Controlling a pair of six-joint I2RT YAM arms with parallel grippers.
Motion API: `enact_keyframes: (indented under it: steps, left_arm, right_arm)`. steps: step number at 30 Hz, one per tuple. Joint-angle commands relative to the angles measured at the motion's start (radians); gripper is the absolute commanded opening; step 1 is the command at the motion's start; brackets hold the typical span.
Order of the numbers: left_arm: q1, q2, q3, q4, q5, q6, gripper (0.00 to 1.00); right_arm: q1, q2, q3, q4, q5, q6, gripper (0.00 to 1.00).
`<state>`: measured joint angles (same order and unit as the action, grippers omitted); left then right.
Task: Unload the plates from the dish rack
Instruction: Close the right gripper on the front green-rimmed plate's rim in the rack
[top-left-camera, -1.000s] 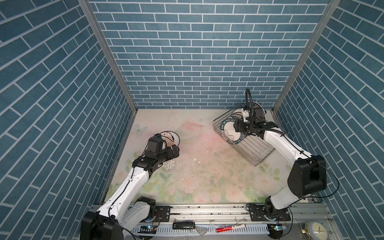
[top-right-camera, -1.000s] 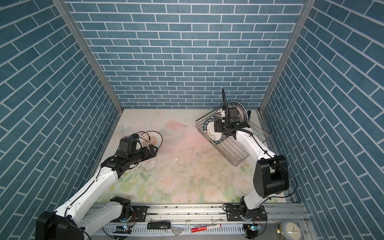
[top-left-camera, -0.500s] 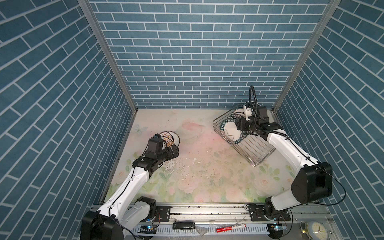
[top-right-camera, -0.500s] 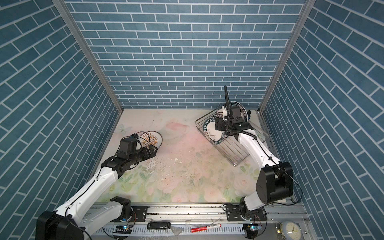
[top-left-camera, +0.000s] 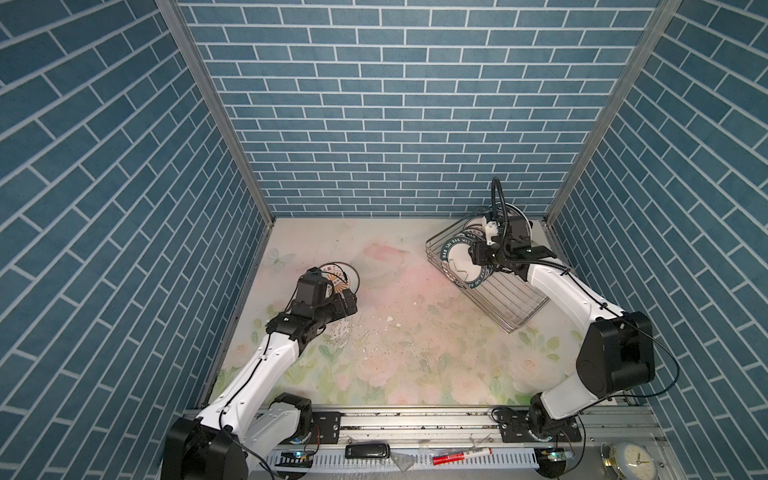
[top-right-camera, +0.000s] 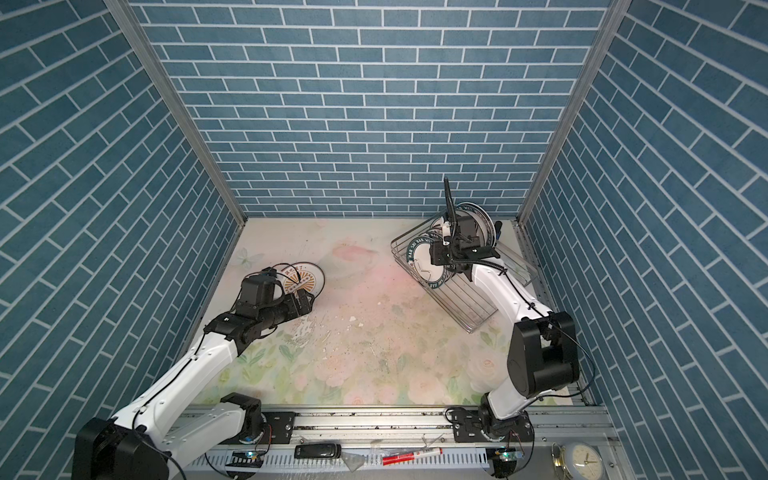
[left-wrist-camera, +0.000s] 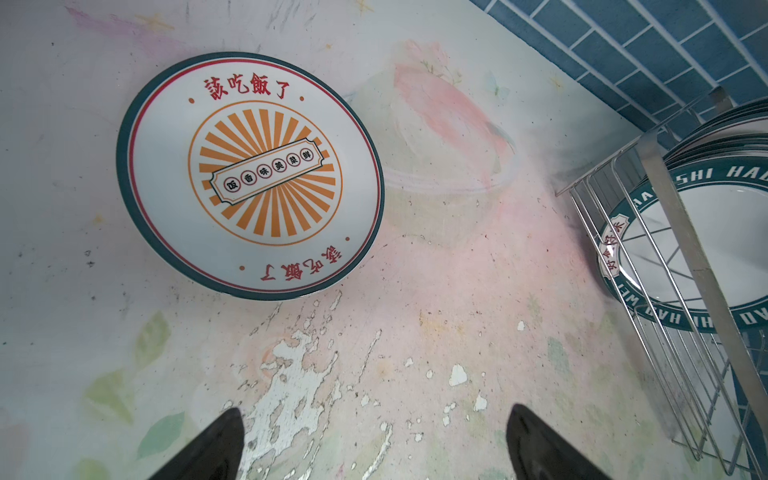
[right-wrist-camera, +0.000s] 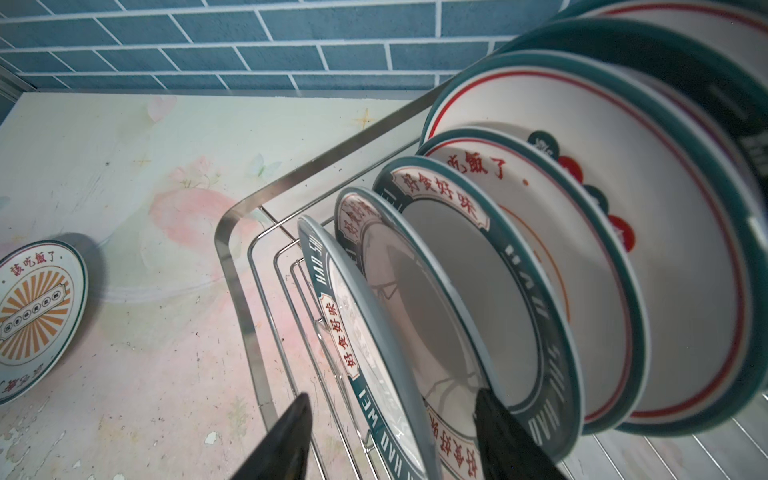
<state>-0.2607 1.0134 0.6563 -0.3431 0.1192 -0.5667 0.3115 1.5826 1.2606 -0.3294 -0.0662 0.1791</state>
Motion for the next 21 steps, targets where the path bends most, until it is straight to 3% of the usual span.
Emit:
enact_keyframes:
  steps: [1,6,17,21]
  left_arm:
    - [-0.003,-0.014,-0.006,-0.021,-0.021,0.018,0.99]
    - [-0.003,-0.012,-0.006,-0.018,-0.028,0.016,0.99]
    - [-0.002,0.007,0.068,-0.094,-0.070,0.072,0.99]
    - [0.013,0.030,0.073,-0.109,-0.053,0.051,0.99]
  right_arm:
    - [0.001,0.020,-0.027,0.023,-0.015,0.008,0.62]
    - [0.001,0.064,-0.015,0.002,-0.015,-0.011,0.48]
    - [0.000,0.074,-0.045,0.021,-0.066,-0.078,0.42]
    - [0.000,0.081,-0.044,0.013,-0.068,-0.078,0.31]
